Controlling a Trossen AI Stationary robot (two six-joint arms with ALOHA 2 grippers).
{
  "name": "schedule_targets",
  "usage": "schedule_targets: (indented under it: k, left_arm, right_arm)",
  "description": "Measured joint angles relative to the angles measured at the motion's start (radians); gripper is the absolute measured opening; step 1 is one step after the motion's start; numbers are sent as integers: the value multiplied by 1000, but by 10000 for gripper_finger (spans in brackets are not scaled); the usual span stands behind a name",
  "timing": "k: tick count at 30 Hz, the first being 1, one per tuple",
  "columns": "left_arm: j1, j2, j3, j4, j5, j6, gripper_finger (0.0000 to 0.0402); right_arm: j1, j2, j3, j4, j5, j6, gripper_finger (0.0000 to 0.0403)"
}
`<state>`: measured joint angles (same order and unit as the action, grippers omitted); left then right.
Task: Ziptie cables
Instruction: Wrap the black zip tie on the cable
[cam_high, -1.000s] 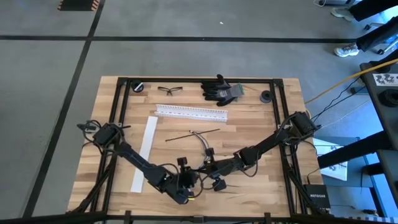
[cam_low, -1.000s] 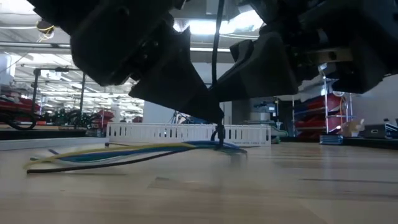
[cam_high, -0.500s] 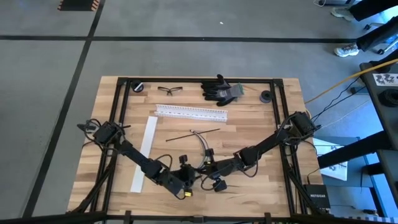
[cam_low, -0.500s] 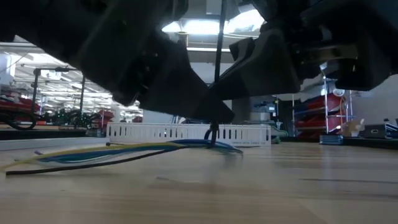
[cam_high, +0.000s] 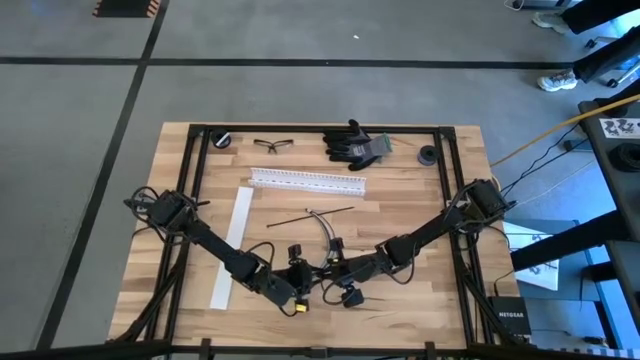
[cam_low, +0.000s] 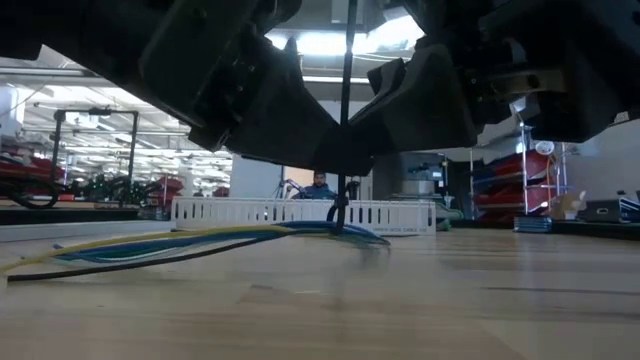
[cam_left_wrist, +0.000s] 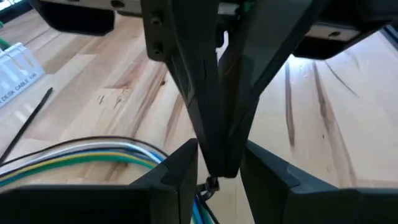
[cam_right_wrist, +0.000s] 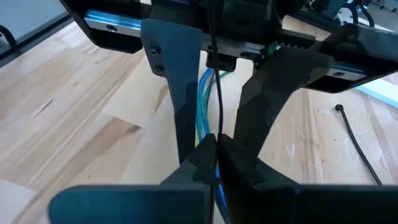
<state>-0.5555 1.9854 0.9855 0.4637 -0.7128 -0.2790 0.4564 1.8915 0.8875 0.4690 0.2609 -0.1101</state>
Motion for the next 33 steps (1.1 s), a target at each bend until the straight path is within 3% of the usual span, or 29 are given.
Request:
schedule_targets:
  k: [16, 33]
  left_arm:
    - [-6, -33, 6, -25, -1, 52, 100]
    - [14, -51, 6, -129, 25, -67, 100]
  right_arm:
    - [-11, 0, 0, 5, 1, 0, 0]
    - [-13, 0, 0, -6, 10, 0, 0]
